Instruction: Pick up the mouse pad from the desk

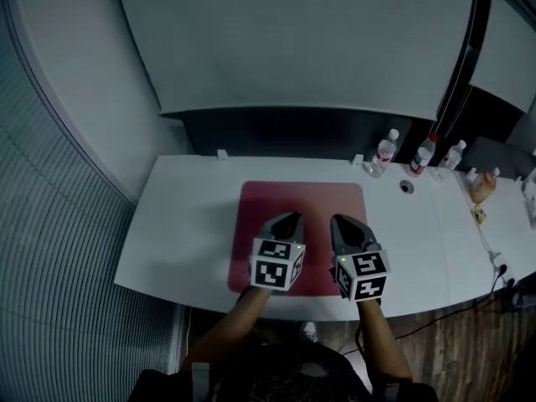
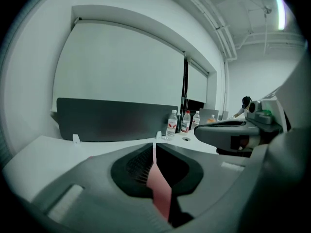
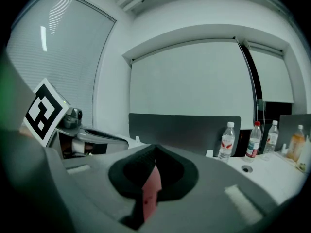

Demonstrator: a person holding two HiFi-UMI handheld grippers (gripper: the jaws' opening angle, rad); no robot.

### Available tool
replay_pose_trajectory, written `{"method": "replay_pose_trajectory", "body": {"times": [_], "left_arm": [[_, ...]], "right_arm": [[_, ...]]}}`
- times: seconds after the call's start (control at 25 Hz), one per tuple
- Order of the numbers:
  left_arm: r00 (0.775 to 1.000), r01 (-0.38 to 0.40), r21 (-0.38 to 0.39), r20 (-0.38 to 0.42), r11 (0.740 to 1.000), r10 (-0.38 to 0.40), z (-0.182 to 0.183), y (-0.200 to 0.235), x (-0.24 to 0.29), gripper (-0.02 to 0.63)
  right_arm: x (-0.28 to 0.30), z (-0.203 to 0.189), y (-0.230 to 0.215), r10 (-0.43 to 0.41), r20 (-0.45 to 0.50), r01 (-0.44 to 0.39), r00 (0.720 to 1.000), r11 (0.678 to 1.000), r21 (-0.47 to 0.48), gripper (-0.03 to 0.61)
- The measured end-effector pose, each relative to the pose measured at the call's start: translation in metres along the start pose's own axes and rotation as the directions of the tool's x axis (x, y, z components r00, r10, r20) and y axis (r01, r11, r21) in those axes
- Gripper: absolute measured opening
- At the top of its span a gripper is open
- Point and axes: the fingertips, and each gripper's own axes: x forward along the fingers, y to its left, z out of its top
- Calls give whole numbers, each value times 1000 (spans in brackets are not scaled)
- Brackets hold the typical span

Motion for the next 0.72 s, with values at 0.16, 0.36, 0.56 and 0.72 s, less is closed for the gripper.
{"method": "replay_pose_trajectory", "body": {"times": [0.16, 0.36, 0.56, 0.72], "left_arm": [[1000, 0, -3, -16, 1000, 0, -15, 4, 14, 9], [998, -25, -16, -49, 1000, 24, -32, 15, 27, 28], [996, -30, -26, -86, 999, 27, -48, 27, 38, 86], [992, -33, -36, -122, 999, 28, -66, 39, 44, 124]], "right_arm": [[6, -19, -13, 2, -25, -2, 1000, 1000, 11, 2], [14, -38, -29, -5, -53, 6, 999, 1000, 23, 3], [24, -55, -41, 0, -85, 2, 996, 1000, 27, 14], [33, -71, -48, 0, -112, 3, 994, 999, 33, 22]]}}
